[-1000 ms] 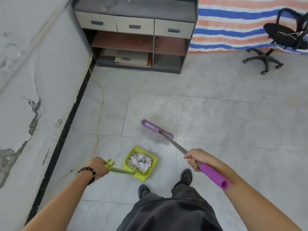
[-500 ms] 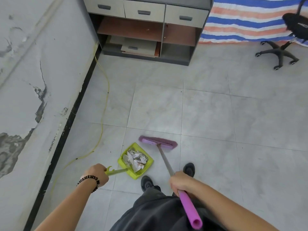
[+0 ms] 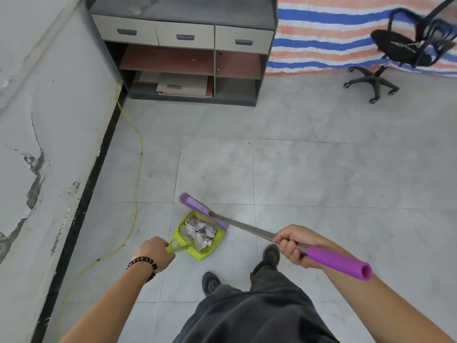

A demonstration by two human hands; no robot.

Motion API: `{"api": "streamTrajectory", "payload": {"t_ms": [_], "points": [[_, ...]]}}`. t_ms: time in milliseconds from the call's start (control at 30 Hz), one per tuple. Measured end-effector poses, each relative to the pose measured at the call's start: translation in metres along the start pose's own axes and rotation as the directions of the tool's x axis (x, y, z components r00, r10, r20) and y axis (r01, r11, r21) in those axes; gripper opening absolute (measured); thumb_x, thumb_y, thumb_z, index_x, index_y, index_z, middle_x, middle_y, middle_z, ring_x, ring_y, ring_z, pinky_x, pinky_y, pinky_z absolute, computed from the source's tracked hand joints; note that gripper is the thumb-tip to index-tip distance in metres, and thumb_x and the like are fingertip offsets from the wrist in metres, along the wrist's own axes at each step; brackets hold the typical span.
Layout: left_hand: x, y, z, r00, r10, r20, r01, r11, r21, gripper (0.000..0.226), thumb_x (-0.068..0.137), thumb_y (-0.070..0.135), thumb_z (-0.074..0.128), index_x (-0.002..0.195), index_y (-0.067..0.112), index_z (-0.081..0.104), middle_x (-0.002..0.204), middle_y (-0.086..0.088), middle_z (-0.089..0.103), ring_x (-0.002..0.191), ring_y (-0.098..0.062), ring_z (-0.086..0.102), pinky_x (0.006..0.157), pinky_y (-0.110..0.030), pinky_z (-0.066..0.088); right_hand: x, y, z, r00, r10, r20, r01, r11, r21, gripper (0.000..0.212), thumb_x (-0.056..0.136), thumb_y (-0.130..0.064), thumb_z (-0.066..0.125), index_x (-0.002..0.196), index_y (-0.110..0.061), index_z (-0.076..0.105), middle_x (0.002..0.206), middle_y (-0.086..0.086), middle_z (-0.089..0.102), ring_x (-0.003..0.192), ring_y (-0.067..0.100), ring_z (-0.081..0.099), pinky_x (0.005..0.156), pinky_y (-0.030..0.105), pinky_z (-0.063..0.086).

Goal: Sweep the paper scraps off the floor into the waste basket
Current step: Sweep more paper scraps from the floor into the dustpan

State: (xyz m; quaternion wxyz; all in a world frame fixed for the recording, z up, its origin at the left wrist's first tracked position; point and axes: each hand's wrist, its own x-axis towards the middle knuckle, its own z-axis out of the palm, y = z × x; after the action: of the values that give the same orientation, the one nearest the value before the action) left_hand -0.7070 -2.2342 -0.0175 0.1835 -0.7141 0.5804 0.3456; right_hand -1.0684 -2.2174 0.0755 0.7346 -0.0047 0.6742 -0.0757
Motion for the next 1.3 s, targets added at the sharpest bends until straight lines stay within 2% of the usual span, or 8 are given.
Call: {"api": "streamTrajectory", "payload": {"t_ms": [200, 567, 633, 733, 833, 900, 1133, 1300], "points": [[0.016, 0.088, -0.012, 0.986, 0.164, 0.026, -0.163, 0.986, -0.029, 0.031, 0.085, 0.030, 0.055, 0.059, 0.015, 0.047, 0.056, 0.001, 0.049, 0.051, -0.017, 0.047, 0.045, -0.020, 0.033, -0.011, 0.031, -0.031, 0.991, -0.121, -0.065, 0.133, 0.962, 0.238, 0.015, 0.095, -0.016, 0.048, 0.081, -0.014, 0.045, 0.050, -0.006, 0.040, 0.030, 0.003, 0.037, 0.028, 0.013, 0.032], [0.025, 0.220, 0.012, 0.938, 0.245, 0.245, -0.251, 0.968, -0.009, 0.020, 0.081, 0.014, 0.052, 0.065, 0.014, 0.040, 0.056, -0.003, 0.037, 0.046, -0.021, 0.033, 0.048, -0.019, 0.028, 0.018, 0.086, -0.089, 0.940, -0.212, -0.268, 0.298, 0.892, 0.340, 0.008, 0.092, -0.010, 0.052, 0.097, -0.005, 0.054, 0.045, 0.002, 0.043, 0.035, 0.011, 0.035, 0.034, 0.020, 0.034], [0.025, 0.234, 0.025, 0.922, 0.191, 0.336, -0.179, 0.982, -0.069, 0.023, 0.083, 0.016, 0.056, 0.066, 0.012, 0.042, 0.056, -0.007, 0.040, 0.045, -0.020, 0.035, 0.047, -0.021, 0.029, 0.029, 0.098, -0.107, 0.947, -0.174, -0.269, 0.280, 0.859, 0.429, 0.014, 0.093, -0.012, 0.051, 0.105, -0.005, 0.051, 0.044, 0.002, 0.042, 0.034, 0.011, 0.035, 0.035, 0.019, 0.034], [0.017, 0.252, 0.042, 0.838, 0.051, 0.544, 0.126, 0.950, -0.285, 0.018, 0.090, 0.018, 0.063, 0.081, 0.006, 0.053, 0.058, -0.007, 0.048, 0.039, -0.017, 0.038, 0.039, -0.019, 0.031, 0.051, 0.118, -0.136, 0.966, -0.094, -0.242, 0.219, 0.792, 0.569, 0.016, 0.093, -0.009, 0.050, 0.109, -0.006, 0.048, 0.044, 0.004, 0.042, 0.032, 0.012, 0.037, 0.034, 0.019, 0.035], [0.013, 0.271, 0.055, 0.718, 0.012, 0.696, 0.369, 0.841, -0.396, 0.013, 0.093, 0.020, 0.062, 0.097, 0.011, 0.054, 0.067, -0.004, 0.056, 0.037, -0.010, 0.041, 0.033, -0.015, 0.035, 0.064, 0.133, -0.156, 0.983, -0.055, -0.177, 0.159, 0.740, 0.654, 0.002, 0.091, -0.002, 0.047, 0.090, -0.004, 0.049, 0.050, 0.008, 0.045, 0.035, 0.014, 0.041, 0.035, 0.021, 0.040], [0.011, 0.285, 0.062, 0.681, 0.001, 0.732, 0.443, 0.795, -0.414, 0.010, 0.093, 0.018, 0.060, 0.096, 0.013, 0.052, 0.066, -0.003, 0.057, 0.035, -0.008, 0.039, 0.031, -0.014, 0.035, 0.072, 0.141, -0.167, 0.986, -0.035, -0.161, 0.131, 0.760, 0.637, 0.013, 0.085, 0.003, 0.044, 0.075, -0.005, 0.048, 0.054, 0.009, 0.043, 0.037, 0.014, 0.040, 0.037, 0.022, 0.039], [-0.027, 0.382, 0.071, 0.770, 0.014, 0.637, 0.357, 0.819, -0.449, 0.016, 0.091, 0.005, 0.051, 0.077, 0.012, 0.048, 0.053, 0.002, 0.043, 0.031, -0.006, 0.033, 0.029, -0.013, 0.028, 0.056, 0.123, -0.245, 0.975, -0.046, -0.218, 0.170, 0.785, 0.595, 0.025, 0.091, 0.002, 0.041, 0.068, -0.005, 0.048, 0.042, 0.007, 0.043, 0.024, 0.011, 0.038, 0.029, 0.019, 0.032], [-0.066, 0.474, 0.078, 0.800, 0.109, 0.590, 0.193, 0.884, -0.425, 0.012, 0.091, 0.005, 0.052, 0.081, 0.010, 0.049, 0.053, 0.001, 0.045, 0.032, -0.006, 0.034, 0.029, -0.015, 0.028, 0.019, 0.130, -0.321, 0.986, -0.067, -0.152, 0.163, 0.553, 0.817, 0.026, 0.095, -0.002, 0.042, 0.070, -0.010, 0.042, 0.042, -0.001, 0.038, 0.023, 0.005, 0.032, 0.027, 0.010, 0.027]]}}
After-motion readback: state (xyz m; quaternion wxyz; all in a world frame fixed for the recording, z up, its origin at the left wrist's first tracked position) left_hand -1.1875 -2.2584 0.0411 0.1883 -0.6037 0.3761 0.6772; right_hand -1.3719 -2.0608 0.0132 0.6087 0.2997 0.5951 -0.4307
